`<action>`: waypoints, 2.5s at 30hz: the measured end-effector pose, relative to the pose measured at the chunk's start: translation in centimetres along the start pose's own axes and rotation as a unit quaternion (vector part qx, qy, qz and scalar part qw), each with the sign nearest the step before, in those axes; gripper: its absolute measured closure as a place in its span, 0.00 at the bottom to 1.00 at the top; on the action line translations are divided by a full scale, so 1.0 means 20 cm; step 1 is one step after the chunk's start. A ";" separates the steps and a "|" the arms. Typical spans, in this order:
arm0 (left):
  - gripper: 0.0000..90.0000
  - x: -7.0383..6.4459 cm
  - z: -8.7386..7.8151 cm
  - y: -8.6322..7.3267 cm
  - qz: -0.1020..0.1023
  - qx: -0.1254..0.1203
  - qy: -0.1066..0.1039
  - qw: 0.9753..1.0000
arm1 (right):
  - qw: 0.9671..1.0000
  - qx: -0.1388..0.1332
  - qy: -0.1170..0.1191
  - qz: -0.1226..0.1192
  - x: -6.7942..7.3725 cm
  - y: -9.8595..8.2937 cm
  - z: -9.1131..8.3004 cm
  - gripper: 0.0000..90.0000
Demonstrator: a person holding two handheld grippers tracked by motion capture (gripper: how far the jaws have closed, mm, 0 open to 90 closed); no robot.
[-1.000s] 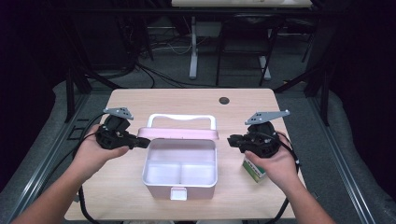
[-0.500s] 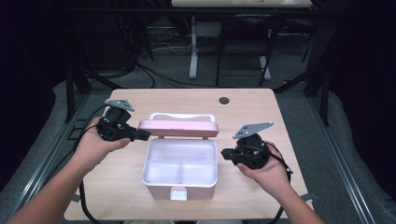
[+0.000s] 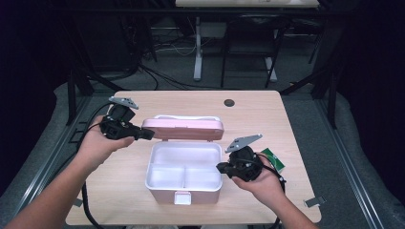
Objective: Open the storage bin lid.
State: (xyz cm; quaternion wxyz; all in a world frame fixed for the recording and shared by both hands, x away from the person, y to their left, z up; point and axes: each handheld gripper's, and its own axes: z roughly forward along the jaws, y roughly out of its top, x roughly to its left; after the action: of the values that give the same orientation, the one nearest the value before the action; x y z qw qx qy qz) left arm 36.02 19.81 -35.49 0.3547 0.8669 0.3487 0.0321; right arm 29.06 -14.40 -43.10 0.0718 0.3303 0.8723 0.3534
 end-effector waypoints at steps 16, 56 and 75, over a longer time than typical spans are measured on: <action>1.00 0.05 0.01 0.03 -0.015 0.000 0.014 1.000 | 0.999 0.031 0.025 -0.015 0.06 -0.02 0.14 0.98; 0.99 0.12 0.07 0.06 -0.034 0.021 0.041 0.998 | 0.997 0.052 0.040 -0.033 0.10 -0.06 0.18 0.99; 0.98 0.15 0.08 -0.05 -0.042 0.098 0.093 0.990 | 0.997 0.049 0.037 -0.035 0.10 -0.06 0.18 1.00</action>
State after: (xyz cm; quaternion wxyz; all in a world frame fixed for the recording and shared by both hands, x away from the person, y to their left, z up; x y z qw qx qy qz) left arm 38.25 21.23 -37.95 0.2354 0.8752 0.4179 0.0629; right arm 28.15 -11.69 -46.44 0.0354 0.2888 0.9018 0.3196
